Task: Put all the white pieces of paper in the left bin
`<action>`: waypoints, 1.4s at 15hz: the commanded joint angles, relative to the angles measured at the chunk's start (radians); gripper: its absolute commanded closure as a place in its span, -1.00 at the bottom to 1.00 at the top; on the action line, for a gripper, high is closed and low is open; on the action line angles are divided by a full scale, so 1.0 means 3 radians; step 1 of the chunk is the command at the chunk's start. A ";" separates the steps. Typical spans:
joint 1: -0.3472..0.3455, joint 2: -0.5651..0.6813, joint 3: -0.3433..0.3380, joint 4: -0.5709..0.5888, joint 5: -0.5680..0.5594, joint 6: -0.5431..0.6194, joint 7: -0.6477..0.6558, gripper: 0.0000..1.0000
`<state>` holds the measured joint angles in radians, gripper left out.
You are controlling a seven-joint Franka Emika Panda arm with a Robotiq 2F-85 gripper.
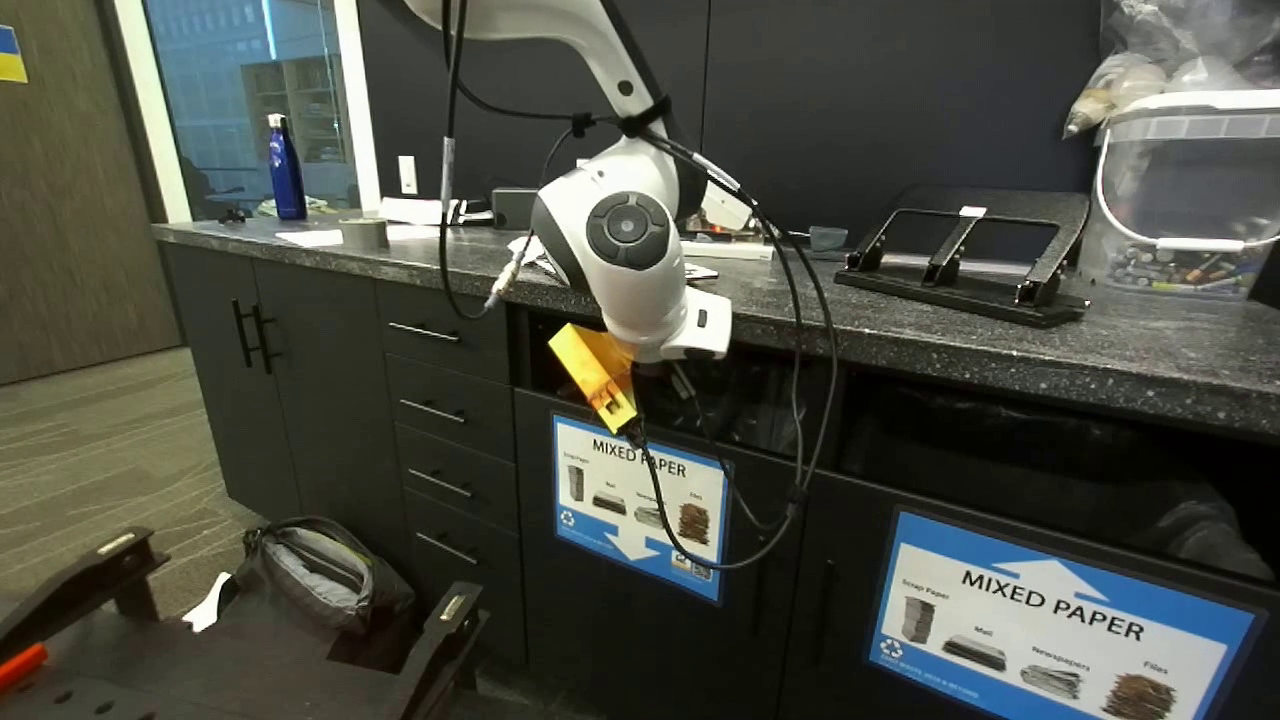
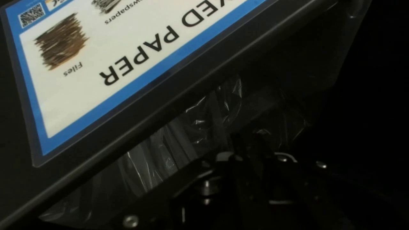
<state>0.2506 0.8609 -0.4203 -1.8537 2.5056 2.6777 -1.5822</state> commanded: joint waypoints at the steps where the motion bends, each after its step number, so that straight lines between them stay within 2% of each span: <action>1: -0.0060 -0.0638 0.0250 -0.0651 -0.0667 0.0089 0.0150 0.83; 4: -0.0097 -0.0647 0.0271 -0.0671 -0.0667 -0.0083 0.0137 0.79; 12: -0.0004 -0.0629 0.0219 -0.0686 -0.0613 -0.0085 0.0121 0.80; 13: 0.0015 -0.0620 0.0210 -0.0687 -0.0622 -0.0034 0.0120 0.81; 14: 0.0103 -0.0594 0.0148 -0.0687 -0.0584 0.0144 0.0090 0.81; 16: 0.0179 -0.0657 0.0194 -0.0765 -0.0665 0.0547 0.0070 0.83; 17: 0.0245 -0.0770 0.0246 -0.0912 -0.0798 0.0786 0.0220 0.84; 19: 0.0153 -0.1057 0.0573 -0.1360 -0.1211 0.0866 0.0391 0.85; 20: 0.0107 -0.1232 0.0716 -0.1565 -0.1325 0.0737 0.0362 0.89; 21: 0.0094 -0.1391 0.0871 -0.1770 -0.1593 0.0836 0.0557 0.85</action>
<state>0.2981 0.6185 -0.2605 -2.1872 2.1782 2.9091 -1.4849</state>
